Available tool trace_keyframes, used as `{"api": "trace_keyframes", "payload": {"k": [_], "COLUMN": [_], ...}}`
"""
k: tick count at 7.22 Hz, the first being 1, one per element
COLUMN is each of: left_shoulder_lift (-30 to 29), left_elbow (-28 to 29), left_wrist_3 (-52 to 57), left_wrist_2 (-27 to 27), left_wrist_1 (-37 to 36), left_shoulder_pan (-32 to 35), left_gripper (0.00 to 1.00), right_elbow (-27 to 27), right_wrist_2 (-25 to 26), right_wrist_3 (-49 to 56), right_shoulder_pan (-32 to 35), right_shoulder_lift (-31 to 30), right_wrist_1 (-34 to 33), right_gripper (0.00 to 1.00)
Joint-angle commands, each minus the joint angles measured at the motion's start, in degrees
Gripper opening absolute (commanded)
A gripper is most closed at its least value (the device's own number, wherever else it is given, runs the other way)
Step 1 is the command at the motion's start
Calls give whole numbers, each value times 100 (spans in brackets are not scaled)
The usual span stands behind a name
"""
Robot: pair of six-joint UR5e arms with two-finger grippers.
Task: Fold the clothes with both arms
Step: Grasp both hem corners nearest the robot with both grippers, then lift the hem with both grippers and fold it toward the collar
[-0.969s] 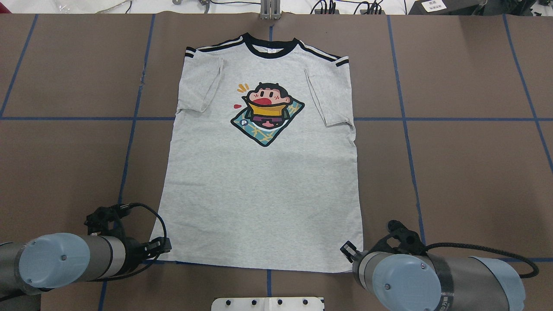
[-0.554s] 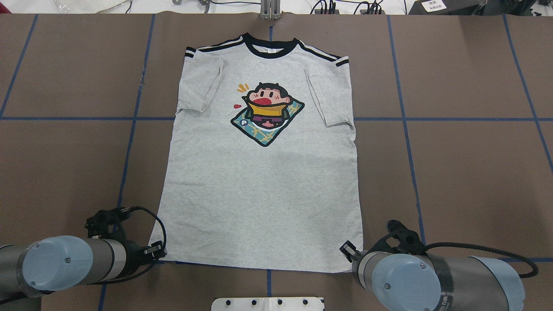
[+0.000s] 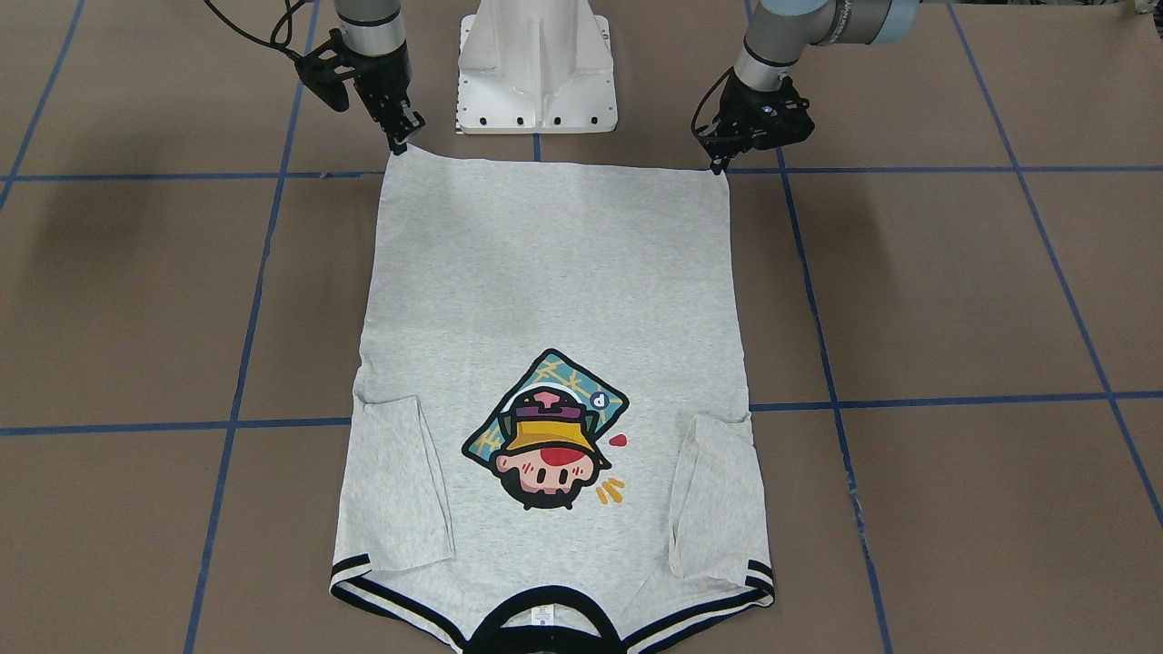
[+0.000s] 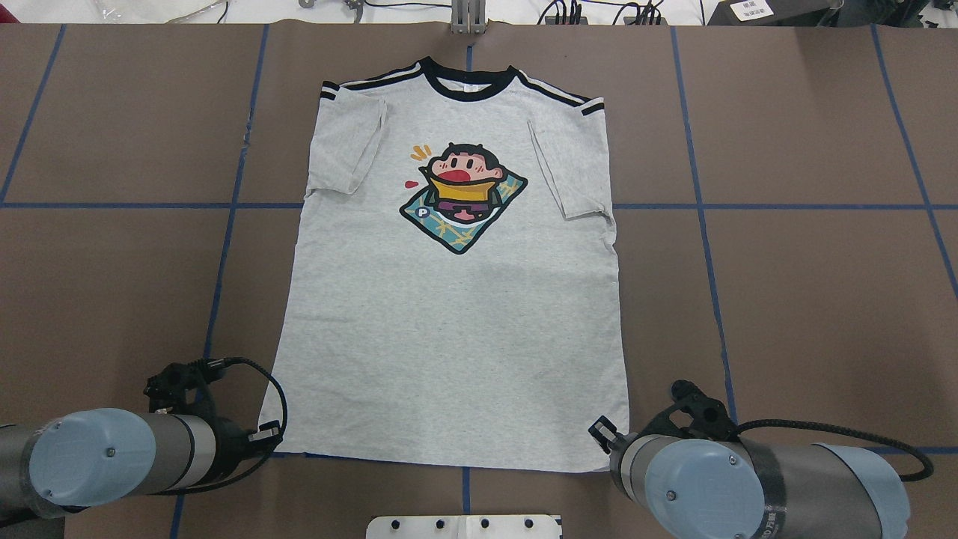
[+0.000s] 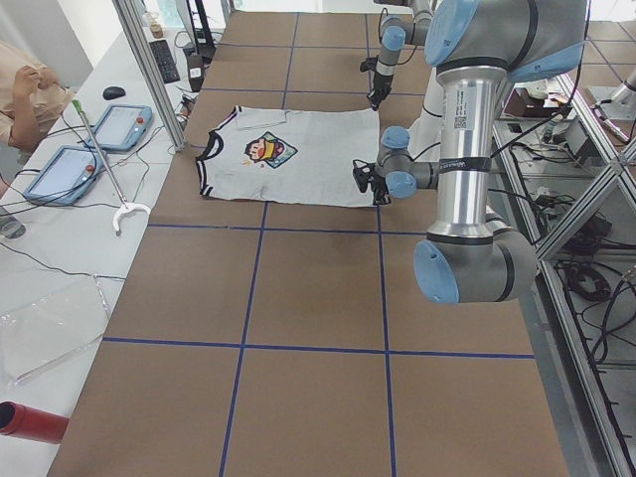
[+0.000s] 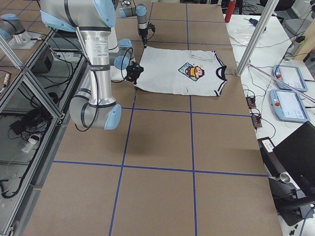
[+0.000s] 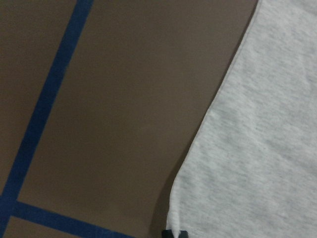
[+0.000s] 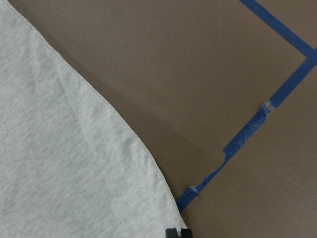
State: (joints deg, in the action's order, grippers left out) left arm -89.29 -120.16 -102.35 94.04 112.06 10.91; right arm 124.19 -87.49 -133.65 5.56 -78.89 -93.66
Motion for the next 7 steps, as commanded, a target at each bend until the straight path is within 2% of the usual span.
{"api": "trace_keyframes", "payload": {"k": [1, 5, 7], "left_shoulder_lift": [-27, -88, -114], "left_elbow": [-733, -1131, -1421], "left_wrist_3": [-13, -328, -329], "left_wrist_2": [35, 123, 150], "left_wrist_1": [-664, -773, -782], "left_shoulder_pan": [-132, -475, -371], "left_gripper": [0, 0, 0], "right_elbow": [323, 1035, 1151], "right_wrist_2": [-14, -67, -49], "right_wrist_3": [-4, -153, -153], "right_shoulder_pan": [32, -652, -532], "right_shoulder_lift": [-108, -836, -874], "right_wrist_1": [-12, -74, -74], "right_gripper": [0, 0, 0]}}
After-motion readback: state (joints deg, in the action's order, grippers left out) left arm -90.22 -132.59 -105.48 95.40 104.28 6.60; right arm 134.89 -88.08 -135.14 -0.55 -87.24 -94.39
